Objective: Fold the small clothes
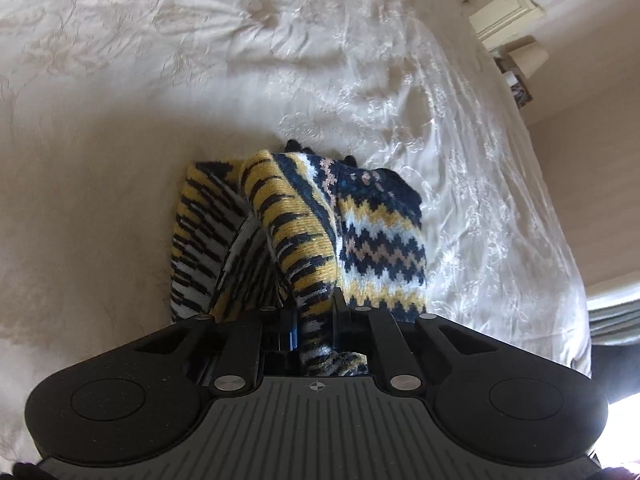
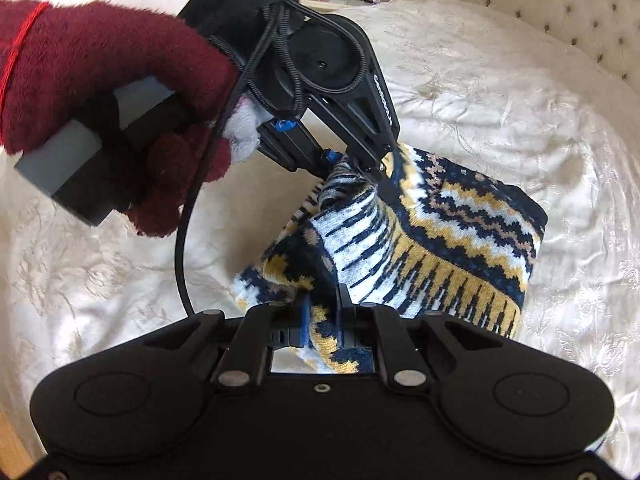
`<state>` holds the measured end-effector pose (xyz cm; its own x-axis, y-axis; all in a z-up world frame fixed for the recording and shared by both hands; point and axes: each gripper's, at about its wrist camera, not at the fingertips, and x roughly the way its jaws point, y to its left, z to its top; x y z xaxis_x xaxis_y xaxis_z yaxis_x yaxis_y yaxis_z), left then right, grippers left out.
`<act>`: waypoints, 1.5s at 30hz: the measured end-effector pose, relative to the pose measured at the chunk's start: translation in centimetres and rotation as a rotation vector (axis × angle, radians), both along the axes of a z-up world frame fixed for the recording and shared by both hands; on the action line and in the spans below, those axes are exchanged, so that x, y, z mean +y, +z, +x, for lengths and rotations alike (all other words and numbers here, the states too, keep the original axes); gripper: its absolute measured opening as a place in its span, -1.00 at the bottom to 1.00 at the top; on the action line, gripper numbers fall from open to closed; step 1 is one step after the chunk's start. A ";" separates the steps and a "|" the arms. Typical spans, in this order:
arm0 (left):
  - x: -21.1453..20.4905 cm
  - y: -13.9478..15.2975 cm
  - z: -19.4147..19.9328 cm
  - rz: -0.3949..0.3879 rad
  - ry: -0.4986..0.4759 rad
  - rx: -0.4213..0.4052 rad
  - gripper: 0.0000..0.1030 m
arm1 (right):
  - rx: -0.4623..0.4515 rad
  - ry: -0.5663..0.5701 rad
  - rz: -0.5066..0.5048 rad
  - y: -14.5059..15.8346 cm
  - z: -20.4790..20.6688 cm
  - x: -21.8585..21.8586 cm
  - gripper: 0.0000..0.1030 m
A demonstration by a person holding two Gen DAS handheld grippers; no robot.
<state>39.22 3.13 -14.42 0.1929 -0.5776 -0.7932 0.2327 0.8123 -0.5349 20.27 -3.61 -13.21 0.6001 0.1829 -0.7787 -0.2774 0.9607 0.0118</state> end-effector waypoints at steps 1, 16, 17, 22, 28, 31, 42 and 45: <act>0.3 0.5 -0.1 0.006 -0.012 -0.020 -0.75 | -0.006 0.002 0.015 0.2 0.0 0.2 -0.64; 4.3 -3.2 0.2 0.084 0.068 0.001 -0.01 | 0.129 0.125 0.144 -3.7 2.7 0.8 0.28; 4.6 -2.8 -0.1 0.084 0.072 -0.019 0.06 | 0.121 0.109 0.166 -3.0 2.7 0.0 0.32; 5.9 -0.6 -1.6 0.042 0.104 -0.098 0.41 | 0.085 -0.053 0.281 -1.2 2.4 -5.5 0.53; 5.6 -1.5 -3.9 0.024 0.074 -0.042 0.41 | 0.085 -0.249 0.321 -1.4 4.2 -11.8 0.69; 5.2 -2.7 -5.0 0.010 0.058 0.000 0.41 | 0.108 -0.321 0.376 -2.4 5.4 -14.6 0.69; 3.1 -6.5 -4.7 -0.022 0.057 0.081 0.43 | 0.246 -0.426 0.599 -7.9 10.1 -18.6 0.72; 2.7 -7.7 -4.0 -0.067 0.066 0.127 0.54 | 0.286 -0.412 0.638 -9.4 10.9 -18.5 0.72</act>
<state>35.18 5.79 -22.10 0.1324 -0.6193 -0.7739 0.1074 0.7851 -0.6099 31.20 -22.12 -22.58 0.5091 0.4514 -0.7329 0.1937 0.7695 0.6085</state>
